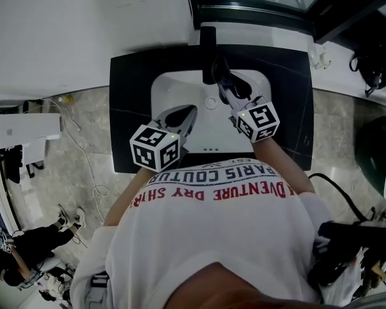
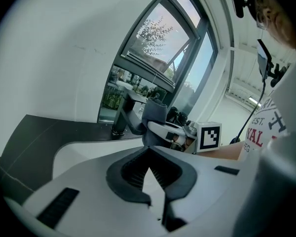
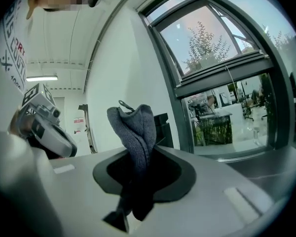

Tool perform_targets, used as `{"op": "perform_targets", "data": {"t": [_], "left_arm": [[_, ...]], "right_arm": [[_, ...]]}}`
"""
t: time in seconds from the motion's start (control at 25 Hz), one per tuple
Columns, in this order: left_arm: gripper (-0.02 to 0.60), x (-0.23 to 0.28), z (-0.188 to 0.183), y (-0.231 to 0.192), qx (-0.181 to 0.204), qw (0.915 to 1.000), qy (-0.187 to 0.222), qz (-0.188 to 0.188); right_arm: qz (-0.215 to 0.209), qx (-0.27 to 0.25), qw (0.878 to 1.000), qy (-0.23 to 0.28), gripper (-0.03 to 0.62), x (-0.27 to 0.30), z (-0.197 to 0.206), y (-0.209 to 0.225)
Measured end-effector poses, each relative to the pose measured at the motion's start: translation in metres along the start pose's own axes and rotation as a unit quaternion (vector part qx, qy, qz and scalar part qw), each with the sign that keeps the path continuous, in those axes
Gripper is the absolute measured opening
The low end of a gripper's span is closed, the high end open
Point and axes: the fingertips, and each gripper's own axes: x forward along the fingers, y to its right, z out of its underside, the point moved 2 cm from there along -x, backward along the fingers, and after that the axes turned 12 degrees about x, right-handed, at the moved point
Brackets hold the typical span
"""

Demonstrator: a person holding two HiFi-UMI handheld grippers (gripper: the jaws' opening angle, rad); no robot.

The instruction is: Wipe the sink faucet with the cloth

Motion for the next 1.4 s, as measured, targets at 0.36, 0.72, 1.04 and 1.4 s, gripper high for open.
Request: {"op": "perform_targets", "data": {"t": [0.36,0.72,1.04,1.4], "left_arm": [[0.002,0.001,0.004,-0.015,-0.008,0.9999,-0.009,-0.009],[0.002,0.003,0.007,-0.02,-0.01,0.9998,-0.013,-0.013],[0.002,0.005,0.01,-0.019,-0.008,0.9997,-0.02,-0.012],[0.001,0.006,0.015,-0.024,-0.009,0.9994,-0.031,-0.016]], "right_arm": [[0.008,0.023,1.0,0.014,0.079,0.031,-0.019,0.025],[0.014,0.057,0.998,0.033,0.079,0.053,-0.042,0.046],[0.012,0.086,0.995,0.041,0.078,0.065,-0.052,0.062],[0.057,0.099,0.992,-0.047,0.078,0.087,-0.001,0.089]]}}
